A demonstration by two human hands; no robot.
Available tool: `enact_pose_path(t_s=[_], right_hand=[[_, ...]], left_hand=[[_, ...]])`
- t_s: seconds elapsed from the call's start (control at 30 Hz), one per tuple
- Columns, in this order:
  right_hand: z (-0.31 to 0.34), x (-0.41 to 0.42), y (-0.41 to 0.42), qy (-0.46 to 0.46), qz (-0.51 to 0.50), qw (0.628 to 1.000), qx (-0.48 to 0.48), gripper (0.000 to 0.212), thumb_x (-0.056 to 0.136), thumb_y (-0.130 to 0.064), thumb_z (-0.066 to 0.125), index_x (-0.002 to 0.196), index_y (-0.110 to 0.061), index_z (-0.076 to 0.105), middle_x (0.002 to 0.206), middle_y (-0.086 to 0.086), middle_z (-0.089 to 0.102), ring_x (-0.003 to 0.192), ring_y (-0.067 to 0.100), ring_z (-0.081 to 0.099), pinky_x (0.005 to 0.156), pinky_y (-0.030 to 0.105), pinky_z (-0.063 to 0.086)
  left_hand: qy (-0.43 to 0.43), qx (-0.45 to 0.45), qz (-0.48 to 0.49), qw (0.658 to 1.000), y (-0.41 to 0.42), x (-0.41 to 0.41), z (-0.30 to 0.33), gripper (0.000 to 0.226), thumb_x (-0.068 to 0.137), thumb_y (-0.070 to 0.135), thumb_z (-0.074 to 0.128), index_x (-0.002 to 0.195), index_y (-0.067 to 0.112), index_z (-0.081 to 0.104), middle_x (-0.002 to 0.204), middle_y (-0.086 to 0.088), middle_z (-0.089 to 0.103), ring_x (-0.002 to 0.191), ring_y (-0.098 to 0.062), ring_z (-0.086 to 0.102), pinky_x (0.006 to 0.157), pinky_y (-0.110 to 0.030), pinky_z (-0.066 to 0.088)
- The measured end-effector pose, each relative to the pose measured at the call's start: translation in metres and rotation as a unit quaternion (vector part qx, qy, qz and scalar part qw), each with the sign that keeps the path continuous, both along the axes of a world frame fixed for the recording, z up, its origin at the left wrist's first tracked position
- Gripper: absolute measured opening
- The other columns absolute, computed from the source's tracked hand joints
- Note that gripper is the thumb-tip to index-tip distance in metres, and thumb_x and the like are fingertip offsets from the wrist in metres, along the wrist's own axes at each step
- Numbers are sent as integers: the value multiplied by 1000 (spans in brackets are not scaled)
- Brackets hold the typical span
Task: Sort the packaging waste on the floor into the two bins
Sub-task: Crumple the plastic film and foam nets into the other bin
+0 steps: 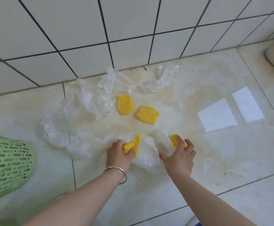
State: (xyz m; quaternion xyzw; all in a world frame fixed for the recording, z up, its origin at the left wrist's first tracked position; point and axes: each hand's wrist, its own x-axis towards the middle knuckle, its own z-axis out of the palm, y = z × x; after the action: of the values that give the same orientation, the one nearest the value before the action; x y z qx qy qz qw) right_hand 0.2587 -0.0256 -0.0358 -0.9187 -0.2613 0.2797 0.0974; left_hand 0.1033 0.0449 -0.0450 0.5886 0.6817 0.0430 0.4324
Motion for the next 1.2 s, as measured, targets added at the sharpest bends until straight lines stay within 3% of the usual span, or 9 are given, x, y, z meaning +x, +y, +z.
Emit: enact_pose_path(t_s=[0.2, 0.33, 0.5, 0.6, 0.73, 0.83, 0.93, 1.1, 1.2], right_hand=[[-17, 7, -7, -4, 66, 997, -36, 95, 75, -36, 72, 148, -27, 13, 150, 3, 14, 121, 32, 28, 101, 30, 33], [-17, 12, 2, 53, 18, 998, 14, 67, 82, -17, 63, 141, -25, 34, 128, 6, 38, 114, 30, 44, 92, 33, 39], [-8, -14, 9, 185, 26, 982, 36, 23, 89, -21, 52, 111, -16, 55, 98, 1, 51, 100, 28, 57, 74, 28, 37], [10, -38, 20, 305, -15, 949, 77, 25, 83, -17, 51, 107, -23, 58, 102, 5, 59, 91, 19, 58, 75, 27, 45], [39, -52, 30, 343, 0, 930, 133, 27, 95, -15, 45, 120, -12, 55, 116, 15, 59, 75, 9, 54, 61, 11, 42], [60, -65, 32, 380, -15, 911, 161, 35, 91, -24, 43, 122, -14, 55, 106, 5, 67, 93, 20, 61, 68, 16, 41], [71, -82, 32, 407, -2, 898, 165, 19, 92, -31, 41, 99, -24, 57, 74, -9, 62, 65, -1, 60, 63, 13, 46], [94, -124, 28, 415, 22, 892, 179, 18, 90, -54, 33, 95, -48, 50, 110, -4, 55, 113, 14, 52, 104, 32, 35], [117, -151, 21, 364, 60, 908, 197, 38, 99, -43, 20, 129, -37, 42, 119, 0, 37, 127, 18, 36, 110, 29, 22]], left_hand=[[48, -64, 1, 997, -6, 8, -6, 32, 82, 30, 65, 107, 11, 58, 121, -11, 50, 110, -33, 53, 99, -32, 39], [17, -86, 39, 995, -7, 19, -5, 27, 82, 27, 66, 101, 9, 57, 118, -13, 50, 107, -33, 54, 94, -32, 41], [-34, -140, 103, 984, -13, 31, 3, 15, 82, 28, 64, 85, 17, 54, 103, -12, 63, 96, -31, 62, 84, -35, 50], [-139, -209, 168, 953, -11, 36, 20, 26, 83, 34, 57, 97, 12, 61, 91, -9, 66, 88, -28, 64, 76, -32, 50], [-143, -208, 173, 952, -6, 28, 37, 37, 95, 31, 42, 127, 11, 48, 119, -12, 59, 116, -29, 57, 95, -35, 46], [-166, -189, 170, 953, 1, 17, 50, 60, 71, 59, 47, 111, 16, 57, 94, -13, 66, 87, -22, 69, 85, -39, 53], [-190, -183, 163, 951, 4, -1, 65, 56, 66, 57, 55, 100, 13, 55, 70, -6, 57, 59, -13, 61, 63, -27, 45], [-167, -90, 112, 975, 0, -42, 95, 21, 92, 36, 50, 99, 16, 51, 80, -2, 57, 73, -20, 55, 63, -26, 41], [-194, -39, 113, 974, -6, -66, 116, 21, 89, 38, 52, 86, 17, 49, 77, -3, 55, 75, -21, 52, 68, -28, 40]])
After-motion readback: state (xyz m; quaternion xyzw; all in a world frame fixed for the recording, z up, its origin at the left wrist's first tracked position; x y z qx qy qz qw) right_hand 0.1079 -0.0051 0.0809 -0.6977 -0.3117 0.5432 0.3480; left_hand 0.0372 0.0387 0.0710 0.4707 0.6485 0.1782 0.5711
